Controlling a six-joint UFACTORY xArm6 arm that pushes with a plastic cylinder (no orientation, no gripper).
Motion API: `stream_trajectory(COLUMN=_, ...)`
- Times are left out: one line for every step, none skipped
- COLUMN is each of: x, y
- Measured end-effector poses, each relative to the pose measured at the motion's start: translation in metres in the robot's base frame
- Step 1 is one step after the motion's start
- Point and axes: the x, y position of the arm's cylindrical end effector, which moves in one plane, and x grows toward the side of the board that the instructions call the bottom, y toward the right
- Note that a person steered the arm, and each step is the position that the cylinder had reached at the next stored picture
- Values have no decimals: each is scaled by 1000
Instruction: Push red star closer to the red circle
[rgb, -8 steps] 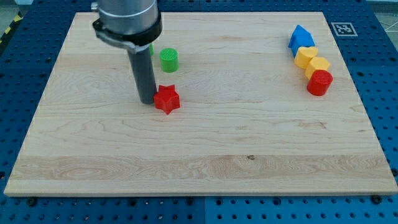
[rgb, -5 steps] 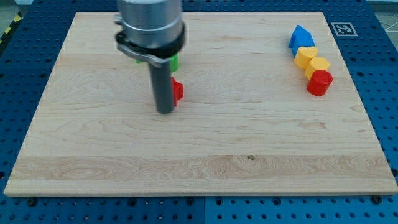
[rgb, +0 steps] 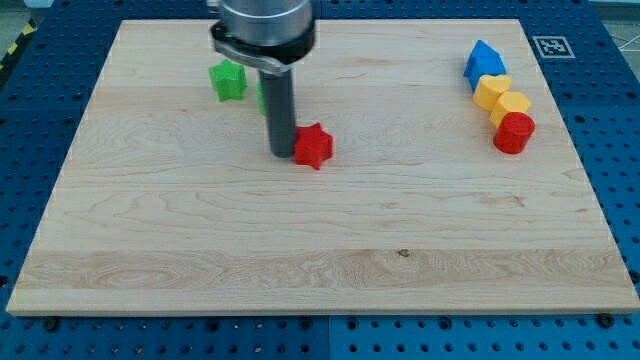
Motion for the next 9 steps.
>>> stream_trajectory(x=4, y=41)
stream_trajectory(x=14, y=88)
stream_trajectory(x=27, y=130)
stream_trajectory(x=30, y=165)
stream_trajectory(x=22, y=155)
stream_trajectory(x=6, y=143)
stream_trajectory(x=6, y=160)
stream_trajectory(x=6, y=187)
stream_trajectory(x=6, y=195)
